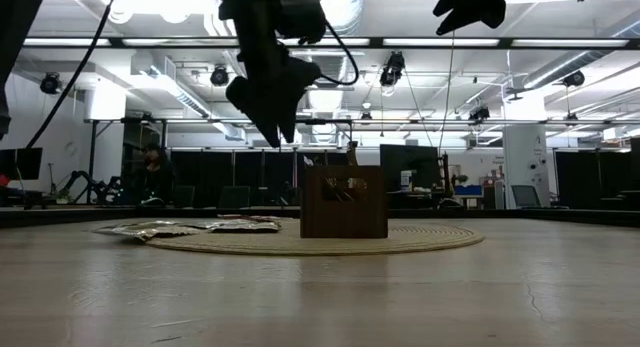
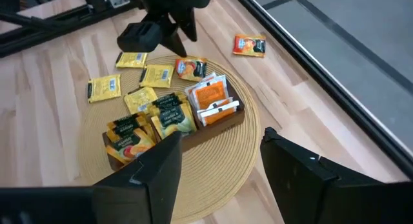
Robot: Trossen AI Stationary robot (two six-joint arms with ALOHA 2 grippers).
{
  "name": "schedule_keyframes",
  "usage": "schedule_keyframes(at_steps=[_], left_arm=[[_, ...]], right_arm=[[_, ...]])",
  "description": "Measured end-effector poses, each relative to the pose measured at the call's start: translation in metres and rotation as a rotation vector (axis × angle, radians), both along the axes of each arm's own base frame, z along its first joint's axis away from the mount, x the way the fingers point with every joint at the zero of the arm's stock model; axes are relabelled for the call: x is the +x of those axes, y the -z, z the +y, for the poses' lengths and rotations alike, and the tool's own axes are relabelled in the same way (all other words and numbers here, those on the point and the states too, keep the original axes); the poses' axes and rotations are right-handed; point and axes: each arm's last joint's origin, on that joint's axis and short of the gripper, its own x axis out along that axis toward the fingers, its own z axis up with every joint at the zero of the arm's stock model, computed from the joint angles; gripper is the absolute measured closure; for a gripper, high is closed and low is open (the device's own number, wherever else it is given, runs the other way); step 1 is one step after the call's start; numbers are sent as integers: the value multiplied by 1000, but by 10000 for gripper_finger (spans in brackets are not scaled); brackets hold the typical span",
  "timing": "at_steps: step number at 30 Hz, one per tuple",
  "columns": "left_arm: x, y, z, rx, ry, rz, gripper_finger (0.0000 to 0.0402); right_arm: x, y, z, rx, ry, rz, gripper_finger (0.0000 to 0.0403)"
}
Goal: Pick & Place Tea
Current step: Put the bottom orange tea bag into the bottom section of the wooden organizer
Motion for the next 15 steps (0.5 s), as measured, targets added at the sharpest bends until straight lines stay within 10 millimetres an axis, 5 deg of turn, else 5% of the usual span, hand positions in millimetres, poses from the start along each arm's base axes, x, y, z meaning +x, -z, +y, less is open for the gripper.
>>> schedule_keyframes(at_steps=[10, 15], left_arm=[[-21, 50, 10, -3, 89, 171, 218], [-34, 75, 7, -29, -44, 233, 219]], right_arm=[[0, 0, 0, 65, 58, -23, 197], [0, 0, -1, 80, 94, -32, 197]])
